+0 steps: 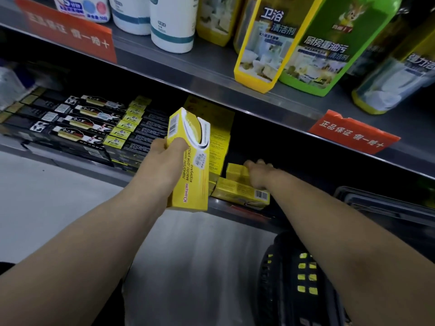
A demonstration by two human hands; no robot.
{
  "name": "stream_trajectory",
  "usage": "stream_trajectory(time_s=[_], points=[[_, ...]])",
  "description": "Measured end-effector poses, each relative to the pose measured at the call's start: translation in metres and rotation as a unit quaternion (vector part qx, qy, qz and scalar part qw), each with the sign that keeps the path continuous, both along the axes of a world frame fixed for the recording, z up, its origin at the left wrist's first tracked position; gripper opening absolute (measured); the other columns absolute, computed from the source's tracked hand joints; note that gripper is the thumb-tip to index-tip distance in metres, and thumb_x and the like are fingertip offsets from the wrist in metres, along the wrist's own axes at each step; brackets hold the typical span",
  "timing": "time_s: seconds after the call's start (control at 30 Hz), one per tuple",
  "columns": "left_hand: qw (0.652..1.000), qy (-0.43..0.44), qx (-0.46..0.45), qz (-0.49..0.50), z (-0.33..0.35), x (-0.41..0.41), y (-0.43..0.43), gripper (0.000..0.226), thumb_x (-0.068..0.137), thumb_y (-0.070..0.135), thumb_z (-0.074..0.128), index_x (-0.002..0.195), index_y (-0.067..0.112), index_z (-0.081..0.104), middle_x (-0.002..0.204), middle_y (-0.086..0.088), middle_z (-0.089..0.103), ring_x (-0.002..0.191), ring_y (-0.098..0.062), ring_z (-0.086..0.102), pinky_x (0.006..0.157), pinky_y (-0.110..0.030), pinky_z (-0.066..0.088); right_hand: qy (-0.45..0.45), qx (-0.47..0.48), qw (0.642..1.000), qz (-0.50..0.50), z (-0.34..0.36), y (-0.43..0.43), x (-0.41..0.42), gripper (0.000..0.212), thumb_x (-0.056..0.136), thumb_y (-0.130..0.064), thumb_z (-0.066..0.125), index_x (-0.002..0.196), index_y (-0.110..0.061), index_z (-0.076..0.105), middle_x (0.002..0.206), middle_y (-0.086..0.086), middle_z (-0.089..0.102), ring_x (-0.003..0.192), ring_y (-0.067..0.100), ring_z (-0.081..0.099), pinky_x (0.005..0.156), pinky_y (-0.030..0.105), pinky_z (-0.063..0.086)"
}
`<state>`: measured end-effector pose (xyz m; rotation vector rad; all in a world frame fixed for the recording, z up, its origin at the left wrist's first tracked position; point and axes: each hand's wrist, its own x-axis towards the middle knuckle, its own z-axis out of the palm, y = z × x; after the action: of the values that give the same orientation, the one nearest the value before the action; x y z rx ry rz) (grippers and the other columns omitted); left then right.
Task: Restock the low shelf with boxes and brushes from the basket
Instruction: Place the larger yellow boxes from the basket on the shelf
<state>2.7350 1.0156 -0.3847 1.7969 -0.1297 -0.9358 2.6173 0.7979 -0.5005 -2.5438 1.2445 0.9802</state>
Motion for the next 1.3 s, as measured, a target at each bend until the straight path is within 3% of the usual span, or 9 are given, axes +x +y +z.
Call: stream_trajectory(time_s=[0.2, 0.3, 0.4, 0.67, 0.8, 0.93, 1.07, 1.17, 1.3], points=[[1.0, -0.012, 0.001, -0.021, -0.002, 0.0, -0.002, 0.011, 0.093, 0.037, 0.042, 0.095, 0.028, 0.047, 0.075, 0.0, 0.058, 0.06, -0.014, 0.056, 0.044, -0.021, 0.041, -0.033, 0.098, 0.994, -0.03, -0.018, -0.003, 0.004, 0.065, 0.096, -0.02, 0.046, 0.15, -0.028, 0.01, 0.157, 0.008, 0.015, 0.14, 0.03, 0.025, 0.11, 0.038, 0.029], [1.0, -0.004, -0.007, -0.025, -0.002, -0.001, -0.005, 0.007, 0.093, 0.036, 0.043, 0.09, 0.031, 0.047, 0.075, 0.001, 0.06, 0.061, -0.014, 0.058, 0.047, -0.023, 0.042, 0.043, 0.101, 0.993, -0.05, -0.013, -0.01, -0.001, 0.108, 0.073, -0.059, 0.068, 0.15, -0.026, 0.0, 0.158, 0.009, 0.008, 0.142, 0.033, 0.019, 0.111, 0.045, 0.03], [1.0, -0.003, -0.005, -0.03, -0.003, -0.002, -0.006, 0.008, 0.093, 0.036, 0.044, 0.099, 0.032, 0.047, 0.074, 0.003, 0.06, 0.06, -0.013, 0.058, 0.044, -0.021, 0.043, 0.129, 0.043, 0.991, 0.004, -0.015, -0.006, -0.009, 0.124, 0.061, -0.049, 0.082, 0.15, -0.023, -0.001, 0.152, 0.015, 0.024, 0.134, 0.035, 0.034, 0.099, 0.043, 0.042], [0.998, 0.024, -0.032, -0.04, -0.006, -0.002, -0.004, 0.007, 0.089, 0.033, 0.052, 0.096, 0.032, 0.055, 0.055, 0.007, 0.063, 0.037, -0.002, 0.058, 0.03, -0.016, 0.04, 0.101, 0.035, 0.994, 0.0, 0.01, 0.009, 0.0, 0.108, 0.075, -0.04, 0.076, 0.149, -0.01, 0.003, 0.15, 0.018, 0.026, 0.131, 0.035, 0.039, 0.099, 0.041, 0.044], [0.996, 0.036, -0.049, -0.064, -0.007, -0.006, -0.005, 0.013, 0.085, 0.032, 0.063, 0.098, 0.031, 0.062, 0.061, 0.012, 0.07, 0.049, -0.002, 0.064, 0.037, -0.016, 0.045, -0.132, 0.027, 0.99, -0.033, 0.07, 0.028, 0.015, 0.08, 0.086, -0.019, 0.06, 0.149, -0.019, 0.011, 0.148, 0.015, 0.028, 0.121, 0.031, 0.048, 0.086, 0.03, 0.046], [0.992, -0.025, -0.021, -0.121, -0.011, -0.01, -0.005, 0.041, 0.072, 0.033, 0.077, 0.108, 0.03, 0.058, 0.09, 0.006, 0.06, 0.074, -0.005, 0.058, 0.054, -0.021, 0.04, -0.342, 0.059, 0.931, 0.118, 0.125, 0.067, -0.006, 0.103, 0.071, -0.016, 0.072, 0.148, -0.036, 0.006, 0.154, -0.001, 0.012, 0.14, 0.025, 0.018, 0.11, 0.037, 0.029], [0.973, -0.082, -0.013, -0.213, -0.011, -0.019, -0.006, 0.042, 0.064, 0.034, 0.082, 0.098, 0.024, 0.06, 0.096, 0.003, 0.061, 0.084, -0.01, 0.06, 0.068, -0.027, 0.046, -0.319, 0.041, 0.905, 0.278, 0.135, 0.086, -0.014, 0.081, 0.073, -0.042, 0.075, 0.142, -0.033, 0.034, 0.146, -0.006, 0.036, 0.138, 0.015, 0.022, 0.114, 0.031, 0.011], [0.968, -0.125, -0.042, -0.211, -0.004, -0.01, -0.007, 0.038, 0.07, 0.038, 0.077, 0.103, 0.024, 0.063, 0.092, 0.011, 0.065, 0.078, -0.008, 0.064, 0.06, -0.025, 0.05, -0.305, 0.138, 0.924, 0.184, 0.131, 0.08, -0.025, 0.059, 0.078, -0.04, 0.071, 0.131, -0.027, 0.049, 0.115, -0.006, 0.054, 0.106, 0.009, 0.047, 0.09, 0.018, 0.036], [0.959, -0.228, -0.073, -0.149, 0.0, 0.01, -0.005, 0.018, 0.082, 0.032, 0.067, 0.098, 0.024, 0.063, 0.09, 0.009, 0.064, 0.075, -0.01, 0.06, 0.06, -0.024, 0.049, -0.266, 0.114, 0.955, 0.068, 0.119, 0.049, -0.053, 0.036, 0.089, -0.033, 0.061, 0.121, -0.019, 0.053, 0.111, -0.001, 0.055, 0.097, 0.013, 0.053, 0.077, 0.019, 0.036]])
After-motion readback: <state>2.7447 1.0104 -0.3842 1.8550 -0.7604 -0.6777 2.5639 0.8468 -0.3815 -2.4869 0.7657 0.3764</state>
